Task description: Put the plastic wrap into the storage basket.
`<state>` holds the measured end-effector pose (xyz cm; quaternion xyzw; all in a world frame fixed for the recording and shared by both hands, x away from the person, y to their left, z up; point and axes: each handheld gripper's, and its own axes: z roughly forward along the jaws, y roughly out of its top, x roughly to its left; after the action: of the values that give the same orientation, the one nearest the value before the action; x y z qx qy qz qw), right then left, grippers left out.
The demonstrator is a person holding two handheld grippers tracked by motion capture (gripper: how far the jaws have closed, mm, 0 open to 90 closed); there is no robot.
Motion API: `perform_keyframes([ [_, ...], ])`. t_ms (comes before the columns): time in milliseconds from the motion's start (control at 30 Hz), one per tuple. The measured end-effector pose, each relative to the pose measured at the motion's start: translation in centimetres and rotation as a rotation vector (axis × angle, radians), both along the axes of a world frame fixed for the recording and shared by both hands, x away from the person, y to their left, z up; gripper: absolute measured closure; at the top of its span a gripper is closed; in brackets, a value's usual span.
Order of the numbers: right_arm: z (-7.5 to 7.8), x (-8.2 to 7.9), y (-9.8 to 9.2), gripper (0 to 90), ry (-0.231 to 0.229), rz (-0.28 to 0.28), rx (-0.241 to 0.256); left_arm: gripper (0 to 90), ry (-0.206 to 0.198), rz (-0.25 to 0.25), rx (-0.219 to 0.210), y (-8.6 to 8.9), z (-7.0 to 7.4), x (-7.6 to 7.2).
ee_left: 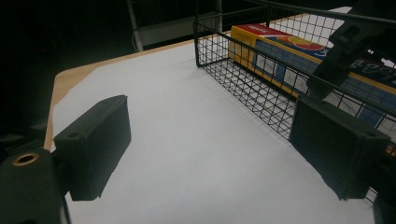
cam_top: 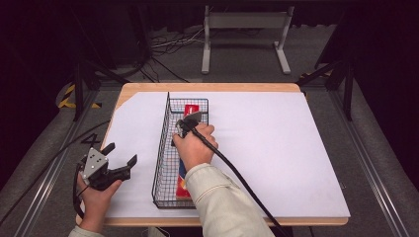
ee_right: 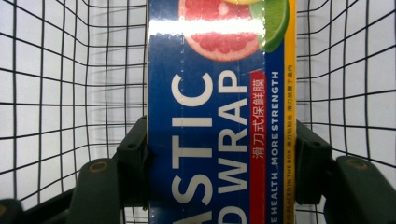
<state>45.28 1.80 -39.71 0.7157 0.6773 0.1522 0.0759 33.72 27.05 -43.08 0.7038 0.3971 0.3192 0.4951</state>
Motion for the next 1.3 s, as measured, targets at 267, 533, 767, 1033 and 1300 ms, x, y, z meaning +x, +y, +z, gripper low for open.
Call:
perform_keyframes([
  [267,0.2,0.1,-0.1,35.5,-0.018,0.018,0.008,13.2,-0.001,0.001,0.0,0.0,0.0,0.0],
  [533,1.5,0.1,0.0,27.3,-0.059,0.04,0.031,13.2,-0.002,0.0,0.003,-0.1,0.0,0.0],
  [767,2.5,-0.2,0.3,25.8,-0.109,0.079,0.0,13.2,-0.001,0.0,0.003,-0.1,0.0,0.0],
  [1033,3.8,-0.2,0.0,24.8,-0.15,0.098,-0.008,13.2,0.004,0.004,0.0,0.0,-0.1,0.1],
  [1300,5.9,-0.5,-1.2,22.5,-0.197,0.129,0.027,12.4,0.036,0.03,0.01,0.5,-0.1,0.0],
])
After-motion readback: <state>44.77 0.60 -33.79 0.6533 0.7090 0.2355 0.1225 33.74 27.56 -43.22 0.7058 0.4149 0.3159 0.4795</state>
